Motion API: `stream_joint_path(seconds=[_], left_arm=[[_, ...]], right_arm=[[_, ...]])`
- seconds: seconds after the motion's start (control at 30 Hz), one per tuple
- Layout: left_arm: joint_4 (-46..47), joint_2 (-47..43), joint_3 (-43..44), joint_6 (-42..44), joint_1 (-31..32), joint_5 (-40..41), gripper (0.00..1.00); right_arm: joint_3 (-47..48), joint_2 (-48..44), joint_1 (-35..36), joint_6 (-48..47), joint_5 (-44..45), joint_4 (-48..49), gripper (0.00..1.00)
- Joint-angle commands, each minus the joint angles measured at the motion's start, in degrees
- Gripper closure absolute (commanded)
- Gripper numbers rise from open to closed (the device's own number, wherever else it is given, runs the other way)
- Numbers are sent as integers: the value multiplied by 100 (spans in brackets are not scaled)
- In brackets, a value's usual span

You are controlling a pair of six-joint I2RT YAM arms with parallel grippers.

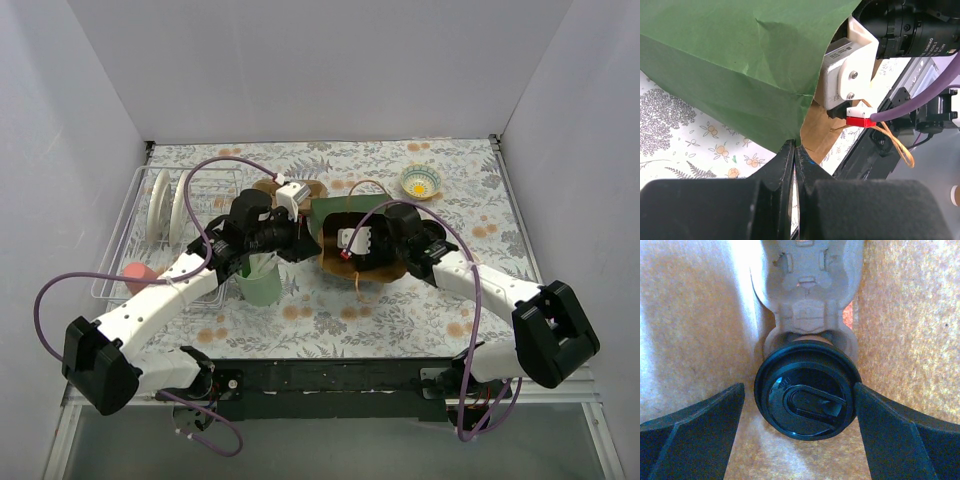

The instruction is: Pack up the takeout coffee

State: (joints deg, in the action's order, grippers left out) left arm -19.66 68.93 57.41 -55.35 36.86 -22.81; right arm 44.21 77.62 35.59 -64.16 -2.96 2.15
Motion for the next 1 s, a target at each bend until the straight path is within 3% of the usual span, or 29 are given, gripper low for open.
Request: stream_joint_path(seconds=[0.0,0.97], left_arm=[[-55,-11,332,16,5,75,100],[-468,279,1018,-107,5,-57,100]], right_arm=[[387,-160,-26,132,41,-363,4],[1644,-467,-26,650,-55,-2237,1]])
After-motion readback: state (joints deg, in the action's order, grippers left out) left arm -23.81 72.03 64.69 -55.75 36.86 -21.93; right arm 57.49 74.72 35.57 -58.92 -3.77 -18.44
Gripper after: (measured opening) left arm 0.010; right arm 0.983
